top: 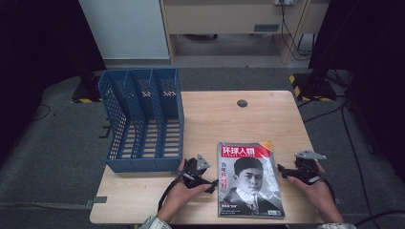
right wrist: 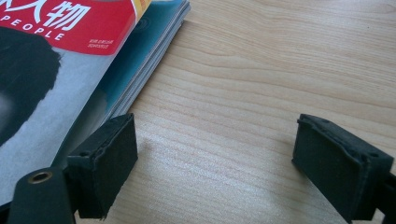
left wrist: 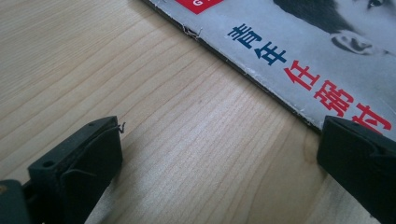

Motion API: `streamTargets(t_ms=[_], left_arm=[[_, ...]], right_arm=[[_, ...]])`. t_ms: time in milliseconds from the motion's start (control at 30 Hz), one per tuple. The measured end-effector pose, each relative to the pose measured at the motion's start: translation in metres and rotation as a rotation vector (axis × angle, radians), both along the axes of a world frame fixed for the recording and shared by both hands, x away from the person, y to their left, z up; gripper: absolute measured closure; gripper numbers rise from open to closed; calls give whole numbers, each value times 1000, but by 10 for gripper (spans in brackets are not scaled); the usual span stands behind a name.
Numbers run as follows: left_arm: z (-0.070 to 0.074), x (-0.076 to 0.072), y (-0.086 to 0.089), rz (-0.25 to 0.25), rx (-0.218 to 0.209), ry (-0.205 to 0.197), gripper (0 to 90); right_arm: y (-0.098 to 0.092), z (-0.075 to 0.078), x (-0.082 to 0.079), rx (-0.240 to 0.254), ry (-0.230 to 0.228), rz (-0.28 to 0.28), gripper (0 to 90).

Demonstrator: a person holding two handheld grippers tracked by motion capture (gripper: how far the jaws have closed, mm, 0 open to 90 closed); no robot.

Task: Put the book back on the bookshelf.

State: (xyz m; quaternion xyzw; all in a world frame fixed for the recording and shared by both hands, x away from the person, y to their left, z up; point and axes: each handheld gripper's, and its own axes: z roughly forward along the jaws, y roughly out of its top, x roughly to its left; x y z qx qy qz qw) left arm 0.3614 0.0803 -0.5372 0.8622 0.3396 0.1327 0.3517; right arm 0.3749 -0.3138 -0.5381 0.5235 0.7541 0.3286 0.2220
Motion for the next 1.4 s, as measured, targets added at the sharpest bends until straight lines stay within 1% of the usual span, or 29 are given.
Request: streamTargets(t_ms=[133, 200, 233, 400, 433, 467, 500, 533, 567, 600, 633, 667, 700, 733, 767, 800, 833, 867, 900, 967, 1033, 1100, 1167, 1200, 1233, 1367, 1400], left_arm=[[0, -1, -1, 3, -2, 0, 0], [0, -1, -2, -26, -2, 0, 0], [0, -1, -2, -32, -2, 0, 0], [1, -3, -3, -38, -2, -2, 8], [3, -4, -2, -46, -8, 1, 46], [5, -5, -2, -54, -18, 2, 50], [5, -5, -2, -54, -18, 2, 50], [9, -8, -2, -64, -24, -15, 50], [14, -11, -3, -62, -48, -34, 52], [14, -11, -3, -62, -48, -34, 52], [16, -12, -4, -60, -70, -38, 52], [18, -14, -7, -56, -94, -42, 56], [18, -14, -7, -56, -94, -42, 60], [19, -16, -11, -43, -99, -47, 60], [20, -18, -15, -47, -108, -56, 87], [20, -20, -18, -60, -109, -54, 92], [20, -20, -18, -60, -109, -54, 92], [20, -24, -24, -80, -100, -53, 94], [20, -26, -27, -86, -95, -50, 95], [19, -29, -32, -85, -82, -39, 95], [17, -30, -35, -85, -87, -27, 115], [17, -31, -37, -87, -91, -15, 153], [17, -33, -39, -92, -90, -21, 164], [17, -33, -41, -101, -91, -24, 206], [17, -34, -42, -110, -87, -25, 231], [15, -35, -47, -105, -73, -31, 231], [13, -36, -48, -102, -68, -27, 224]], right_arm=[[0, 0, 0, 0, -1, -3, 141], [0, 0, 0, 2, 7, -13, 117], [-1, 0, 0, -1, 8, -20, 110], [0, 0, -1, -2, 13, -34, 118], [-1, 4, -2, -31, 13, -31, 175], [-2, 6, -3, -48, 1, -34, 177], [-2, 6, -3, -48, 1, -34, 177], [-3, 7, -4, -52, -12, -43, 185], [-5, 12, -6, -35, -29, -53, 192], [-5, 12, -6, -35, -29, -53, 192], [-5, 13, -6, -31, -34, -54, 190], [-4, 17, -8, -10, -38, -44, 178], [-4, 17, -8, -10, -38, -44, 178], [-1, 19, -9, 4, -38, -37, 170], [4, 21, -10, 21, -36, 0, 146], [6, 23, -10, 22, -37, 26, 135], [6, 23, -10, 22, -37, 26, 135], [11, 24, -11, 34, -42, 57, 130], [13, 24, -11, 37, -42, 72, 131], [19, 23, -12, 45, -26, 98, 155], [23, 21, -12, 49, -17, 137, 201], [27, 21, -12, 67, -6, 155, 233], [29, 19, -12, 73, -8, 175, 255], [30, 19, -12, 87, 5, 183, 260], [31, 19, -12, 90, 4, 191, 263], [35, 15, -11, 91, 34, 206, 263], [36, 14, -11, 92, 33, 215, 263]])
